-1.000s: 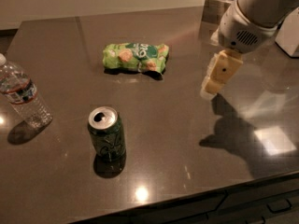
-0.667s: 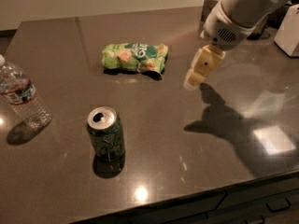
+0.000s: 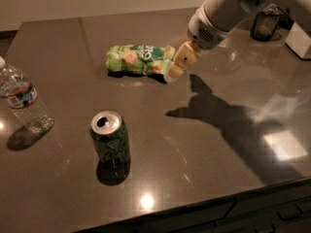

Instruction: Move green rice chip bag near green can

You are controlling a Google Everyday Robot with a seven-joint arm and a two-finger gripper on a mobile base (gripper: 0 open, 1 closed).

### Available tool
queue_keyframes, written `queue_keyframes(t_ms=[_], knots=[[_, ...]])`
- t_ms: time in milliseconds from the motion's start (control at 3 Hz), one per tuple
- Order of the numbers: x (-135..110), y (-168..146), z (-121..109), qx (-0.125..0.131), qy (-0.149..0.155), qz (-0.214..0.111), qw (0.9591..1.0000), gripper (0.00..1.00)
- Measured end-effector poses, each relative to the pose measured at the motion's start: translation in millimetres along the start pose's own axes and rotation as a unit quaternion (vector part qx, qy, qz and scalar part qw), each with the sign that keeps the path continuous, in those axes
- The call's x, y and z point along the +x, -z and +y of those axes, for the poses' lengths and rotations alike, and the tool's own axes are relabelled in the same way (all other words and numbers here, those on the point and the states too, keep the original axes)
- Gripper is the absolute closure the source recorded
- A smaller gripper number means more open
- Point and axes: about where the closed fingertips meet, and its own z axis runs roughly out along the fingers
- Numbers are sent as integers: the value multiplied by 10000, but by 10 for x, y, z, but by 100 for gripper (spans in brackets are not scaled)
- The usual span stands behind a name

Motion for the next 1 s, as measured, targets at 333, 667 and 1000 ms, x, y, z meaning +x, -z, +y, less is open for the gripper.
queue_keyframes(t_ms=[333, 667, 1000], knots=[[-285, -261, -57, -21, -192, -300, 9994, 0], [-502, -497, -84, -65, -354, -462, 9983, 0], [-645, -711, -78, -92, -425, -496, 9978, 0]])
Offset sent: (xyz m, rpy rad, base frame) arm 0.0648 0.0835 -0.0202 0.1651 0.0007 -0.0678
